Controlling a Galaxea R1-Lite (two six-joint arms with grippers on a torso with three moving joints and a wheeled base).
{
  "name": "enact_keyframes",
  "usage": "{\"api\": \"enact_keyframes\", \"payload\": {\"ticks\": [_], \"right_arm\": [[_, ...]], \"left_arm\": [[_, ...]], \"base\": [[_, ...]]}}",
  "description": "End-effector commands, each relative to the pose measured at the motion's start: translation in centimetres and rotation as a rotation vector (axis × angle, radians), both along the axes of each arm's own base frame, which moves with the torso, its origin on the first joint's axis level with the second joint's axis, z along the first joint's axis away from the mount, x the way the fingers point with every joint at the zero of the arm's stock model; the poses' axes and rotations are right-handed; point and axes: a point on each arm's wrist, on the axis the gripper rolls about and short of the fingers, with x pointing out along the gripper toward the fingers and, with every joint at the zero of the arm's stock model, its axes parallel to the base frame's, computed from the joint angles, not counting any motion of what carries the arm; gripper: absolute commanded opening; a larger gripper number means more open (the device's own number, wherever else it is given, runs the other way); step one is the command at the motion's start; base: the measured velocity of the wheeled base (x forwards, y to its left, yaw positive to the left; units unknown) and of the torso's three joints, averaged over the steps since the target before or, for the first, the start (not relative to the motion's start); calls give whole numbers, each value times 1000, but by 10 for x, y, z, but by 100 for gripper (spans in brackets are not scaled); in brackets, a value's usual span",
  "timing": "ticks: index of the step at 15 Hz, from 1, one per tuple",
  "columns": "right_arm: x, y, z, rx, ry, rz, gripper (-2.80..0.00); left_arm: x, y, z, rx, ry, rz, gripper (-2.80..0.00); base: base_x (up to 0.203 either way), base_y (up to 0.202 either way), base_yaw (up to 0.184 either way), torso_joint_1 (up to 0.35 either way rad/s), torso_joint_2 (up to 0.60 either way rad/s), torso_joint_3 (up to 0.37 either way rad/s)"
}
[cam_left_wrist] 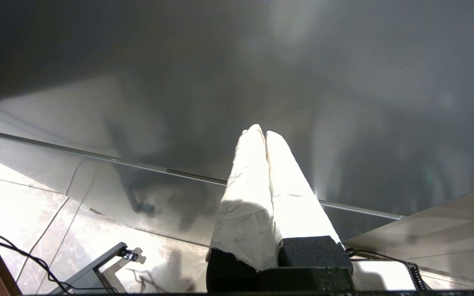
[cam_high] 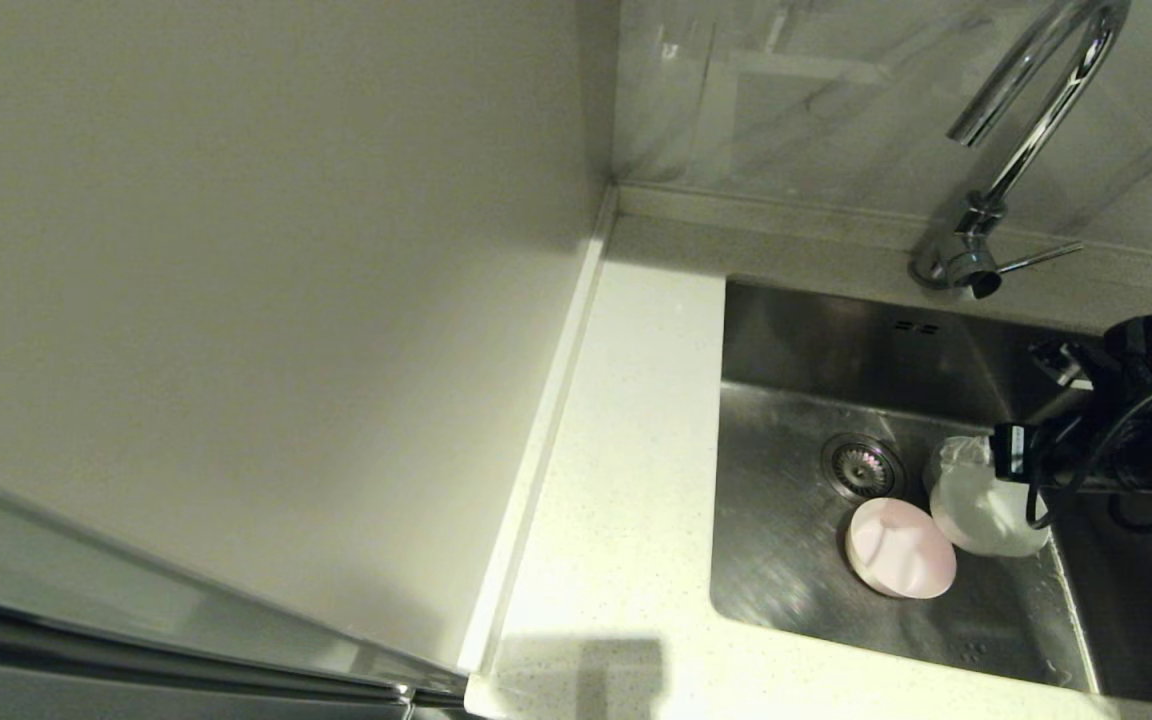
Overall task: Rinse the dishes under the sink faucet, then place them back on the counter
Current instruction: Put a bowl back to the table from the sink
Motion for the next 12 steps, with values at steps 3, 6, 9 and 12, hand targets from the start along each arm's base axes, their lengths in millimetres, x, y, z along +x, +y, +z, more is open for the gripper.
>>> {"api": "enact_keyframes", "payload": {"ticks": [3,6,9,12], "right_arm": [[-20,14,58,4,140,9,0],[-24,22,63,-43,158,-6,0],[-22,27,56,-48,181,5,0],[-13,28,43,-67,221,-6,0]], "left_arm": [[0,0,0,-1,-4,-1,-280],[0,0,0,-1,-4,-1,-280],[0,0,0,1,-5,1,-280],[0,0,0,-1,-4,0,-280]], "base": [[0,0,0,0,0,0],[0,0,0,0,0,0],[0,0,0,0,0,0],[0,0,0,0,0,0]]}}
